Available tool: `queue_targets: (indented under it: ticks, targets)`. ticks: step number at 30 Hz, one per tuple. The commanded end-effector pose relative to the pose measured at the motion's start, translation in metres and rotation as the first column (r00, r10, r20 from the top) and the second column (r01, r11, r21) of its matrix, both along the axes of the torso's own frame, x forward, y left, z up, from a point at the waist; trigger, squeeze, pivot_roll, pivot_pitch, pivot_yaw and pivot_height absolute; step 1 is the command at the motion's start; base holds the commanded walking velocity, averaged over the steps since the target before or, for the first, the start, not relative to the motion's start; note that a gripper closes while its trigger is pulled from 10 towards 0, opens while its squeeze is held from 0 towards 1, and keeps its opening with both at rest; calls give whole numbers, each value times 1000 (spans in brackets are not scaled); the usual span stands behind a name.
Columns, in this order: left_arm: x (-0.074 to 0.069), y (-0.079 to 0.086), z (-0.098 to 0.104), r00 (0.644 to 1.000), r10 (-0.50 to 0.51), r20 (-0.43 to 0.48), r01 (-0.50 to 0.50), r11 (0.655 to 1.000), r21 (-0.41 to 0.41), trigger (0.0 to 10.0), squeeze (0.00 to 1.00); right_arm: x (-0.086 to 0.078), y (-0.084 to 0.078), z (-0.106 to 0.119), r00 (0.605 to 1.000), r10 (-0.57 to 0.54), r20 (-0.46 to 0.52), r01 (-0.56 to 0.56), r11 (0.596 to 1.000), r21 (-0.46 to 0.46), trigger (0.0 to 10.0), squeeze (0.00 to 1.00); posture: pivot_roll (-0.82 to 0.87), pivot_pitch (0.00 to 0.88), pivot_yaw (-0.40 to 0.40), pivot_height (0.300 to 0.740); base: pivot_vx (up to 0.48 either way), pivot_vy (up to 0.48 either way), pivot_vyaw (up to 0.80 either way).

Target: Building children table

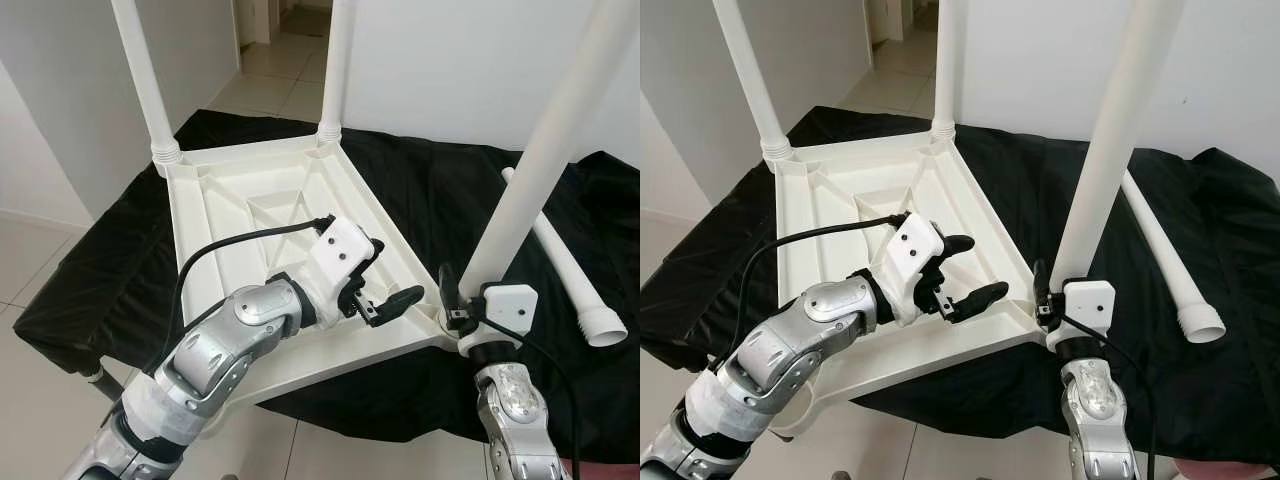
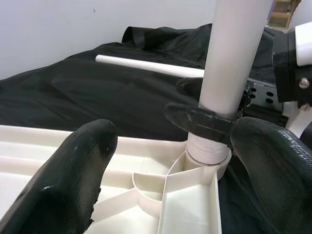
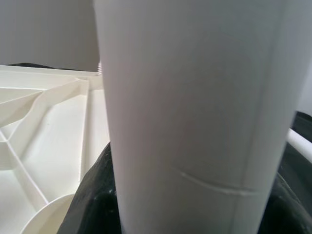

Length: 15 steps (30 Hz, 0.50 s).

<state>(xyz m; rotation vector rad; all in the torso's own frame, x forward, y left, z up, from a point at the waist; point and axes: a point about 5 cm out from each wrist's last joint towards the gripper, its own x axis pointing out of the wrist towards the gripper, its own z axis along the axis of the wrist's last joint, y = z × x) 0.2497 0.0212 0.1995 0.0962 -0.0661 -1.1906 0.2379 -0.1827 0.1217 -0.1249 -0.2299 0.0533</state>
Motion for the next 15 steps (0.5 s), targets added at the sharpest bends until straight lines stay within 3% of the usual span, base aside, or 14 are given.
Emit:
queue_targets:
  ticks: [1,7,10,15]
  targets:
    - [-9,-3,2,985,-173,1,173,985,25,10000,0,-5,9,-27,990,56,-131,-53,998,27,10000,0,-90,0,-9,740,0,0,0]
    - [-7,-3,3,985,-170,5,170,985,26,10000,0,-7,8,-33,985,83,-154,-73,995,64,10000,0,-90,3,-8,740,0,0,0]
    - [-7,-3,4,986,-168,8,168,986,25,10000,0,-4,10,-37,975,109,-195,-75,982,171,10000,0,-90,3,-8,740,0,0,0]
    - [-6,-2,5,987,-163,11,163,986,30,10000,0,2,7,-41,968,80,-238,-36,982,185,10000,0,-86,3,-7,740,0,0,0]
